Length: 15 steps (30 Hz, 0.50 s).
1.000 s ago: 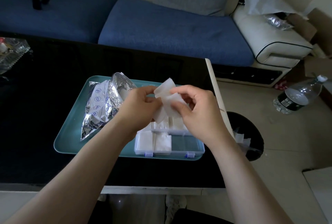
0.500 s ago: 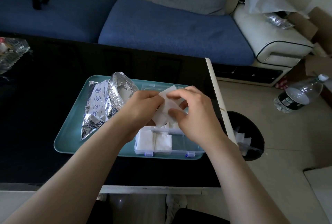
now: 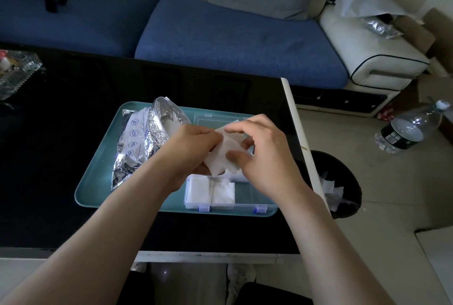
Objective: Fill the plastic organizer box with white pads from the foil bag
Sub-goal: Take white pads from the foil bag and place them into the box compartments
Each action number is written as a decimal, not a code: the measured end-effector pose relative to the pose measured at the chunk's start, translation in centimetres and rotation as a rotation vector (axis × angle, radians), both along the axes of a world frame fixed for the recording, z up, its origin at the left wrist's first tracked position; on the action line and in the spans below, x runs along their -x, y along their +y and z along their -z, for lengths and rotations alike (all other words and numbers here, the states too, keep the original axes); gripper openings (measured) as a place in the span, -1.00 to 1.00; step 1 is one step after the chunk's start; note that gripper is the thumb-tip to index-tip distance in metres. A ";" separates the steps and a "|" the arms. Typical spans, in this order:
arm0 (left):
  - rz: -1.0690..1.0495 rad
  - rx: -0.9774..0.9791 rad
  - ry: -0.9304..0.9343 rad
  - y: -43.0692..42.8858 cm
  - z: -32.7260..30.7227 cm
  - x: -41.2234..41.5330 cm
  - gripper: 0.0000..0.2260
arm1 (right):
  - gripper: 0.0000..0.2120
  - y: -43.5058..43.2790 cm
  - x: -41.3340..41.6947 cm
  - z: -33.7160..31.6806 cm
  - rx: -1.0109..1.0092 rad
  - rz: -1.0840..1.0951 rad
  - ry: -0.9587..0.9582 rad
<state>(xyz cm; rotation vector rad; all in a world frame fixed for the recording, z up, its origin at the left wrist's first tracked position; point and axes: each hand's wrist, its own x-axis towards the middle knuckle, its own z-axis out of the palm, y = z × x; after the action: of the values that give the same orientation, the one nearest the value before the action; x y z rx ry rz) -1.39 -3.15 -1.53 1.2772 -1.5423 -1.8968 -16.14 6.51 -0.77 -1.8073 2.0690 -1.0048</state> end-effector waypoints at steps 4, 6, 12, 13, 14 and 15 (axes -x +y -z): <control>-0.012 0.005 0.027 -0.2 0.2 0.1 -0.75 | -0.55 -0.1 0.0 0.1 0.025 0.022 -0.012; -0.005 0.002 0.037 -0.1 0.2 0.1 -0.76 | -0.54 -0.1 -0.2 0.0 0.025 0.010 -0.024; -0.004 -0.053 0.067 0.1 0.1 0.2 -0.78 | -0.54 0.0 -0.2 0.0 0.013 0.054 -0.142; -0.011 -0.059 0.076 0.0 0.1 0.2 -0.78 | -0.53 0.0 -0.1 0.0 0.017 0.074 -0.179; -0.020 -0.068 0.087 0.0 0.1 0.2 -0.78 | -0.53 -0.1 0.0 0.1 0.022 0.092 -0.216; -0.033 -0.075 0.098 0.0 0.0 0.2 -0.78 | -0.53 -0.1 0.1 0.1 0.026 0.107 -0.246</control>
<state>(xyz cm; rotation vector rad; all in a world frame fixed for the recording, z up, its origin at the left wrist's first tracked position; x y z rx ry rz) -1.60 -3.20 -1.55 1.2140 -1.4058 -1.9819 -16.25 6.42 -0.91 -1.5097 2.0264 -1.2195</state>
